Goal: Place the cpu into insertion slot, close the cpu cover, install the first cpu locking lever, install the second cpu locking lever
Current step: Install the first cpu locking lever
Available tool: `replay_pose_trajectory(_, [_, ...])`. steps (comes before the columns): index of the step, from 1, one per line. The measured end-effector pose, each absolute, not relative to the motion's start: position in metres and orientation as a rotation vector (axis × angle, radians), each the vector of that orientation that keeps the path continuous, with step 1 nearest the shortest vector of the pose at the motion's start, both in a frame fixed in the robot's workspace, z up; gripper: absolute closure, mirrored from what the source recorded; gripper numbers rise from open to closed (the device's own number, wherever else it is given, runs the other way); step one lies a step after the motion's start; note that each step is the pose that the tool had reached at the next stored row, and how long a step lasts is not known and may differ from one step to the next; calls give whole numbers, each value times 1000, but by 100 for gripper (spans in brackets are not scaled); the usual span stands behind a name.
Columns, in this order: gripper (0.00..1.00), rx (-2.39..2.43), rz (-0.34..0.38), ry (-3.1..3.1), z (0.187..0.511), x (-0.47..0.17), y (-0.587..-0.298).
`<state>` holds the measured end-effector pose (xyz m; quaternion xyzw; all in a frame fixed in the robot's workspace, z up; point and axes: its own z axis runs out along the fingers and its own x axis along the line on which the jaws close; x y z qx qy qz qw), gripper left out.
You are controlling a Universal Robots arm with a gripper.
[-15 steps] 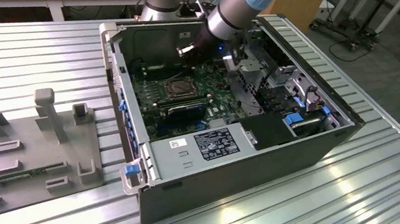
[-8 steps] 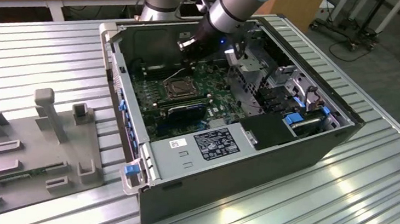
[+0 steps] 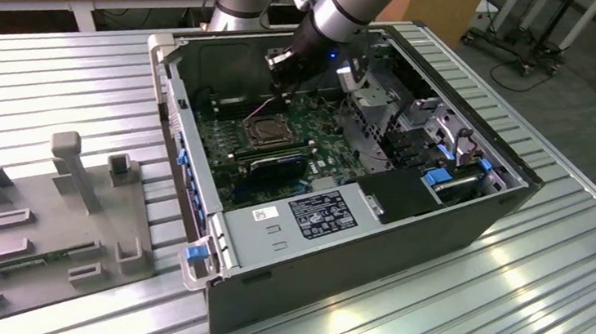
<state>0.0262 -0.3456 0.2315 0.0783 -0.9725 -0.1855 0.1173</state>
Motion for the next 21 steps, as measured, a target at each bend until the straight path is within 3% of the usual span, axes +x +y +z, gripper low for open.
replay_pose_trajectory(12, [89, 253, -516, -2928, 237, 23, -346])
replay_pose_trajectory(21, [89, 224, -364, -2978, 239, 22, -346])
